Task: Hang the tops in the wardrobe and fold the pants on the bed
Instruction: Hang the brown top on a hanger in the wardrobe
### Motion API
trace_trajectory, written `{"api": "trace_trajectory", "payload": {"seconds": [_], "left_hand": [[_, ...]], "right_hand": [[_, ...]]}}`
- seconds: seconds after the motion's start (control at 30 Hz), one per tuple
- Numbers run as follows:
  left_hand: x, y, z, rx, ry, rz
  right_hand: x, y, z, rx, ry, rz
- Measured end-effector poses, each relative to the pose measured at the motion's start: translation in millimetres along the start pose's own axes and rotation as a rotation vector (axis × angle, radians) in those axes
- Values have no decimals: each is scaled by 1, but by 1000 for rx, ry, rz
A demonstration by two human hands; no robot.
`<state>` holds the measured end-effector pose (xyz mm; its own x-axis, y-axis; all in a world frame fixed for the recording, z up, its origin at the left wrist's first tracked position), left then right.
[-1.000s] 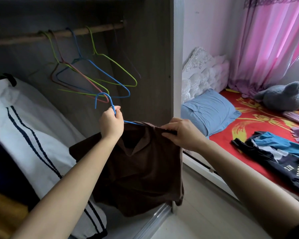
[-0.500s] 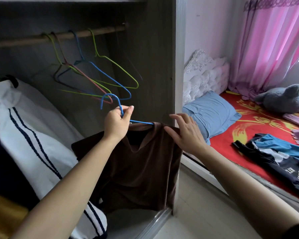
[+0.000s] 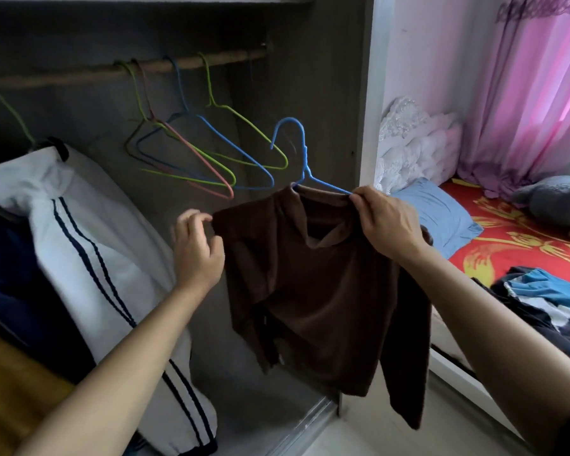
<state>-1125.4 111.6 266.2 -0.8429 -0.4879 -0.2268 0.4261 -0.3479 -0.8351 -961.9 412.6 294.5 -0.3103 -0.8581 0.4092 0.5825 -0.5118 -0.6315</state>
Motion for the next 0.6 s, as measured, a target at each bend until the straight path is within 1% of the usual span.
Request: {"api": "trace_trajectory", "payload": {"seconds": [0.03, 0.1, 0.17, 0.2, 0.23, 0.27, 0.3, 0.37, 0.43, 0.47, 0.53, 0.57, 0.6], "left_hand": [[7, 9, -1, 19, -37, 16], [13, 23, -16, 133, -59, 46], [16, 31, -42, 314, -6, 128], [15, 34, -55, 383, 41, 182], [14, 36, -65, 415, 96, 245], [14, 37, -73, 408, 157, 321], [16, 36, -78, 361, 217, 397], [20, 31, -81, 216, 301, 519], [27, 24, -78, 110, 332, 584], [30, 21, -74, 76, 317, 573], [35, 14, -65, 7, 293, 474], [35, 12, -62, 14, 290, 412], [34, 11, -62, 57, 286, 353]], "right_hand": [[-1, -4, 5, -12, 2, -12], [1, -10, 12, -39, -9, -18], [7, -14, 16, -53, -25, -21], [10, -16, 18, -54, -33, -23], [13, -16, 19, -53, -42, -28], [16, -16, 20, -54, -51, -31], [19, -16, 22, -59, -58, -30], [22, -15, 28, -87, -74, -14], [21, -16, 37, -137, -68, -6], [20, -16, 41, -167, -52, -2], [15, -16, 48, -204, -22, -8], [12, -16, 50, -208, -11, -22], [9, -15, 50, -206, -3, -37]]}}
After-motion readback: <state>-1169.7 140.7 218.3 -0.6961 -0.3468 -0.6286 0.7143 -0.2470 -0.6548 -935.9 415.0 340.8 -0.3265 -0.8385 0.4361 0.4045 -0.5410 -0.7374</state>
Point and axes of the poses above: each hand's wrist, its own y-axis away from the middle knuckle, its own z-axis out of the back of the hand, x = y × z, the point moved 8 cm from there along -y, towards the middle knuckle, and after that the axes turned 14 degrees about -z, right-handed, at the moved point
